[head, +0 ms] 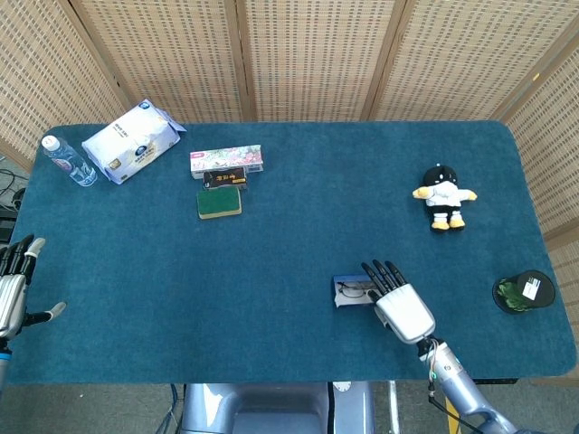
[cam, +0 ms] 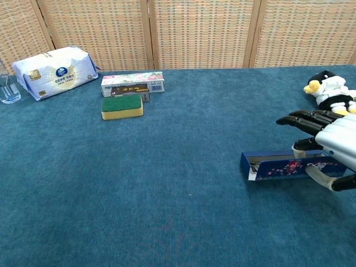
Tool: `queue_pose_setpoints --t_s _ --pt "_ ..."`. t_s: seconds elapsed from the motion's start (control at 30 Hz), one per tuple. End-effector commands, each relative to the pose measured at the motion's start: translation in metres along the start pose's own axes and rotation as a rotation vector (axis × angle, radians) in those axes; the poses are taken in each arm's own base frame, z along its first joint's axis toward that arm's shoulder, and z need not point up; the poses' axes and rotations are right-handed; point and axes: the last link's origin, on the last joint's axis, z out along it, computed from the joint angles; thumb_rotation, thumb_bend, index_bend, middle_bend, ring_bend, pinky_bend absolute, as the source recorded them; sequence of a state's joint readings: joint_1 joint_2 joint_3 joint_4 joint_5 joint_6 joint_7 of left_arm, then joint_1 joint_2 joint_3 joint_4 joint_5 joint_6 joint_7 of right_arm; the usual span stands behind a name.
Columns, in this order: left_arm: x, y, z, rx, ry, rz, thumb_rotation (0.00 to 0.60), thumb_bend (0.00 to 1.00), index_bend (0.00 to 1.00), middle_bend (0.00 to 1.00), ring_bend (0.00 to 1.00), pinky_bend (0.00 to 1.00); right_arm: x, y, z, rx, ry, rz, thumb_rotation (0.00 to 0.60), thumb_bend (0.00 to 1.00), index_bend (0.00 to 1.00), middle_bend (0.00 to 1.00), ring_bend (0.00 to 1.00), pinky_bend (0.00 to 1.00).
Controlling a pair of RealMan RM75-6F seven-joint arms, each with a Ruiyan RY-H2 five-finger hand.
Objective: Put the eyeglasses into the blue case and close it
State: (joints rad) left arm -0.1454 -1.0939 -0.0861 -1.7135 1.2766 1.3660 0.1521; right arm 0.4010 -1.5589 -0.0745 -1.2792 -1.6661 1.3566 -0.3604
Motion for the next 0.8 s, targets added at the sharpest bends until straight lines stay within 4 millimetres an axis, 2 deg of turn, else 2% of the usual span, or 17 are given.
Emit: queue_pose_setpoints --t_s 0.03,0.17,0.53,0.8 --pt "0.0 0.0 0.0 -0.001 -0.001 0.001 0.6 0.0 0.0 0.0 0.0 0.0 0.003 -0.001 -0.005 0.017 -0.002 -0.008 0.6 0.57 0.71 0.09 0.0 0.11" --pt "-0.001 0.001 0.0 -0.002 -0.004 0.004 0.6 0.0 0.0 0.0 0.0 0.0 0.006 0.0 -0.002 0.03 -0.008 -0.03 0.6 0.57 0.71 0.09 0.0 0.11" --pt "-0.002 0.001 0.002 0.002 -0.009 0.006 0.6 0.0 0.0 0.0 0.0 0.0 0.001 0.003 0.027 0.037 -0.097 -0.111 0.6 0.57 0.71 0.09 0.0 0.11" --pt "-0.002 0.0 0.003 0.006 -0.012 0.003 0.6 0.0 0.0 0.0 0.0 0.0 -0.001 0.003 0.039 0.024 -0.121 -0.127 0.6 0.57 0.71 0.09 0.0 0.11"
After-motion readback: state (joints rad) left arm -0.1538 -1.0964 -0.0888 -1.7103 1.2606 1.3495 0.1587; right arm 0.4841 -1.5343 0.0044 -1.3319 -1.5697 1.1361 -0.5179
